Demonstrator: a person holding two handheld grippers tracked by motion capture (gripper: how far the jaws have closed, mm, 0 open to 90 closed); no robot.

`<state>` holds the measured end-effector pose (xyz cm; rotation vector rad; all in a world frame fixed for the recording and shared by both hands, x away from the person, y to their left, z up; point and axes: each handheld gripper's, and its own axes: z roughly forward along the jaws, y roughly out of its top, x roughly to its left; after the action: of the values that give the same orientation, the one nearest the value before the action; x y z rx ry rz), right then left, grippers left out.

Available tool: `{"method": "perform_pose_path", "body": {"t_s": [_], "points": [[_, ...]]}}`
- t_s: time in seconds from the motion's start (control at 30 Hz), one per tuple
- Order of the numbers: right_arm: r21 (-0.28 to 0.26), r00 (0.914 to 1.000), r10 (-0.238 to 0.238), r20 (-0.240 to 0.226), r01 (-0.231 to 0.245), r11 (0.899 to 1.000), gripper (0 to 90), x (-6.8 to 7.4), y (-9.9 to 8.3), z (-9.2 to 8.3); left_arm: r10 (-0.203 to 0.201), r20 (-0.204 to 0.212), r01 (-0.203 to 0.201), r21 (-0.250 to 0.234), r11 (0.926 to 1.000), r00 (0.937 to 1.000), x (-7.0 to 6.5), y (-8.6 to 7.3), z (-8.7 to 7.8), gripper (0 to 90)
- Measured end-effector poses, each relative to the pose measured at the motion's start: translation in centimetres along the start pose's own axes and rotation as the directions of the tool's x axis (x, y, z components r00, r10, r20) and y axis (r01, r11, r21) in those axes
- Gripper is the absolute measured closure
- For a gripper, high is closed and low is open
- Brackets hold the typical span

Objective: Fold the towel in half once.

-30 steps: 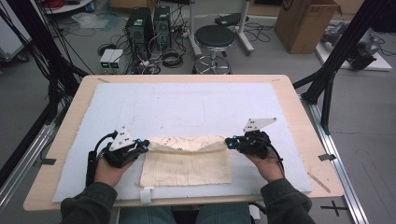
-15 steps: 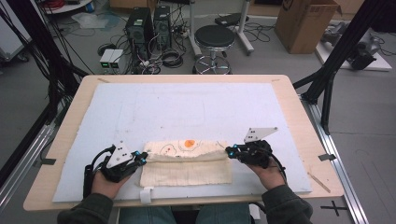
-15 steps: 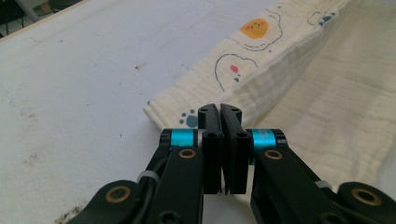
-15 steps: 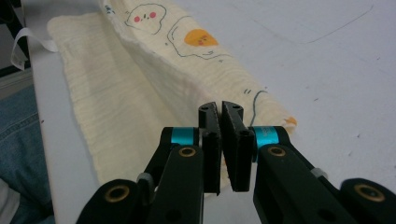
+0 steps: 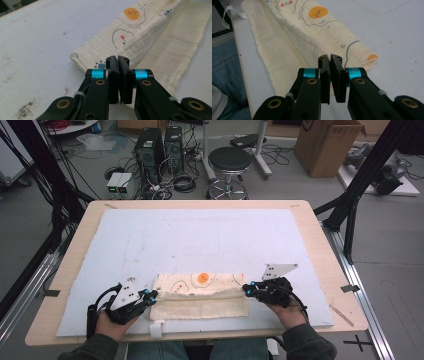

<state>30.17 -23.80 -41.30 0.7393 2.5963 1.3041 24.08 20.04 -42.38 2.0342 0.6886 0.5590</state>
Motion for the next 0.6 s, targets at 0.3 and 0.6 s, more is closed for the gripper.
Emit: {"method": "perform_pose_path", "body": {"t_s": [0.3, 0.6], "points": [[0.01, 0.9996, 0.003, -0.029, -0.003, 1.0, 76.1, 0.7, -0.6, 0.0, -0.01, 0.075, 0.01, 0.008, 0.9999, 0.9971, -0.5, -0.2, -0.5, 75.5], [-0.007, 0.9983, -0.015, -0.057, 0.015, 1.0, 68.6, 1.5, -0.3, -1.0, -0.04, 0.09, 0.042, -0.019, 0.999, 0.9952, 0.0, 0.0, -1.5, 62.8]]}}
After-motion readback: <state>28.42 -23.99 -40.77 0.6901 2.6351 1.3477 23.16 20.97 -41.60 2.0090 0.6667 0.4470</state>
